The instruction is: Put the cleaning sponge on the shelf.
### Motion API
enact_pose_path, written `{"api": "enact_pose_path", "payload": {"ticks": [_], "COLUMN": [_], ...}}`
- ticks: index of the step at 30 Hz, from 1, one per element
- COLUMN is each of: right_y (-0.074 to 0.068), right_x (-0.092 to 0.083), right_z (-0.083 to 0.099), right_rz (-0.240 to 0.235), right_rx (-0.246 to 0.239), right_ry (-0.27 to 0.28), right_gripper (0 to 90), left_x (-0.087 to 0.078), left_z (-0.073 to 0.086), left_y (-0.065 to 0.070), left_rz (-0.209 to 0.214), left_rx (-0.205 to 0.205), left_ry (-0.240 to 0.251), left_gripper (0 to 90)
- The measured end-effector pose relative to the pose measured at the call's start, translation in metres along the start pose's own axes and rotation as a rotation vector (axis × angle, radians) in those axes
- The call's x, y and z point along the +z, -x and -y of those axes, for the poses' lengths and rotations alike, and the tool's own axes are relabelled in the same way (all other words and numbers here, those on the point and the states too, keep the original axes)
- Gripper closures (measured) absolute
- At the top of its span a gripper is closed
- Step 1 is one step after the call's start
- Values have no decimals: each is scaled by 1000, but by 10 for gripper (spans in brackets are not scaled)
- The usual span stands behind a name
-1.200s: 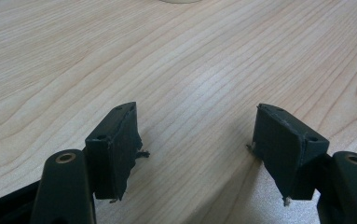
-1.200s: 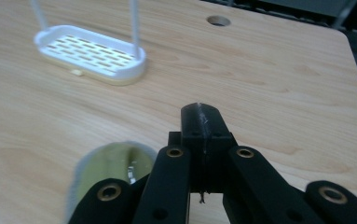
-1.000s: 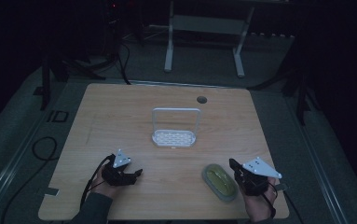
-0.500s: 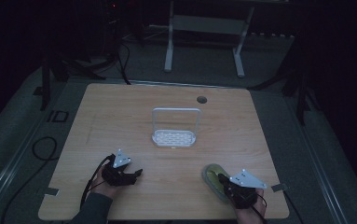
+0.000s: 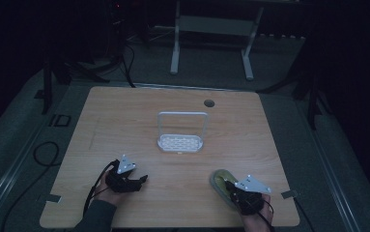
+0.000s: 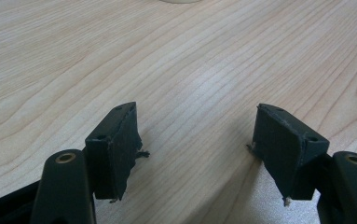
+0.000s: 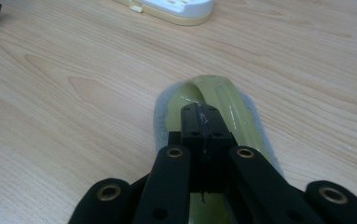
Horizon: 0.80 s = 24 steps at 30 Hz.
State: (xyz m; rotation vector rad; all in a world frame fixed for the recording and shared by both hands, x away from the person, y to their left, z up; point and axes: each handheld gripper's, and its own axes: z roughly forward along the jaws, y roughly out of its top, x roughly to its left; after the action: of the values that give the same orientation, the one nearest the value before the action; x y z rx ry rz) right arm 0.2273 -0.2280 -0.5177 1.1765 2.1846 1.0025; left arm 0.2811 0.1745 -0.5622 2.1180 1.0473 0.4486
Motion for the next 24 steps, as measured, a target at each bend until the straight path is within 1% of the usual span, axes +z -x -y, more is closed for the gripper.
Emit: {"api": "enact_pose_path", "payload": {"ticks": [10,13,17,20,24], "right_y": [8,11,11,13,18], "right_x": [0,-1,-6,-10,-12], "right_z": [-4,-5,-2,1,3], "right_rz": [25,20,22,29,25], "right_rx": [15,15,8,4,22], "right_ry": [-4,-12,-22,-29,-38], "right_gripper": [897,888,885,882,864], "left_x": [0,0,0,0,0], "left_z": [0,0,0,0,0], "left_y": [0,0,0,0,0], "left_rz": [0,0,0,0,0], "left_rx": [0,0,0,0,0], "left_ry": [0,0,0,0,0], "left_gripper": [316,316,316,316,316]}}
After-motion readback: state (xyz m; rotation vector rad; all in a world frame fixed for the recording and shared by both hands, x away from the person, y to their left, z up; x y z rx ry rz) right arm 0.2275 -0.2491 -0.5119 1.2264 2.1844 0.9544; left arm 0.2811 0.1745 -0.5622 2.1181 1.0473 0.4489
